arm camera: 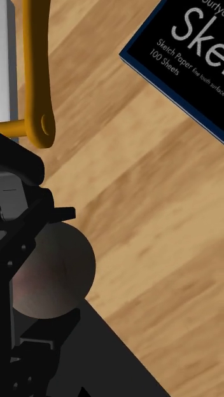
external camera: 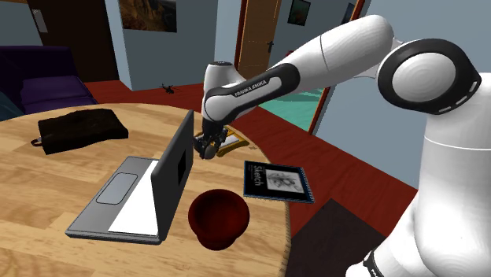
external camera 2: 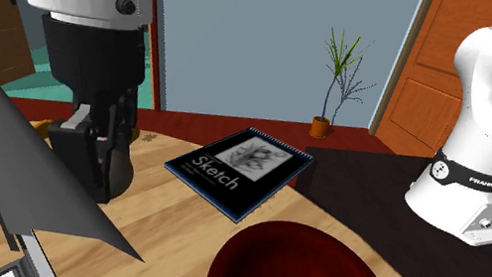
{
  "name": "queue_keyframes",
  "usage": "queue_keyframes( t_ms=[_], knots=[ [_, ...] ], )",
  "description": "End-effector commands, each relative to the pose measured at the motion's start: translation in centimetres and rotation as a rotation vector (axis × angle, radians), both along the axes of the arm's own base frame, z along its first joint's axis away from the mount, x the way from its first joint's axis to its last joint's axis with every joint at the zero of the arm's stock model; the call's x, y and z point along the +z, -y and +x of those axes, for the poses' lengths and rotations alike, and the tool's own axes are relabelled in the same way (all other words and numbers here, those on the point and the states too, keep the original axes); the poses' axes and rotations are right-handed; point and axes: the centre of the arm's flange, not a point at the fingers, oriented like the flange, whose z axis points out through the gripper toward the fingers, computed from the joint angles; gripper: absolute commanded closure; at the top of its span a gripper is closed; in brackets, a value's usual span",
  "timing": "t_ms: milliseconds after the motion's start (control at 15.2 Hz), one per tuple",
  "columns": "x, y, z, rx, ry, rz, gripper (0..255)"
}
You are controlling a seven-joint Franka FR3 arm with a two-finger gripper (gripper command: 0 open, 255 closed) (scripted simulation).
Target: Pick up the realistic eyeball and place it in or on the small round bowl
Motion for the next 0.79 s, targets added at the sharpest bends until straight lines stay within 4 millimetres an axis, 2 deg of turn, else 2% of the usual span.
queue_keyframes(
  t_ms=[0, 660, 726],
  knots=[
    [1.0, 0.1, 0.0, 0.0, 0.0, 0.0, 255],
    [5.8, 0.1, 0.0, 0.0, 0.0, 0.0, 255],
    [5.9, -0.5, -1.2, 0.0, 0.0, 0.0, 255]
  ],
)
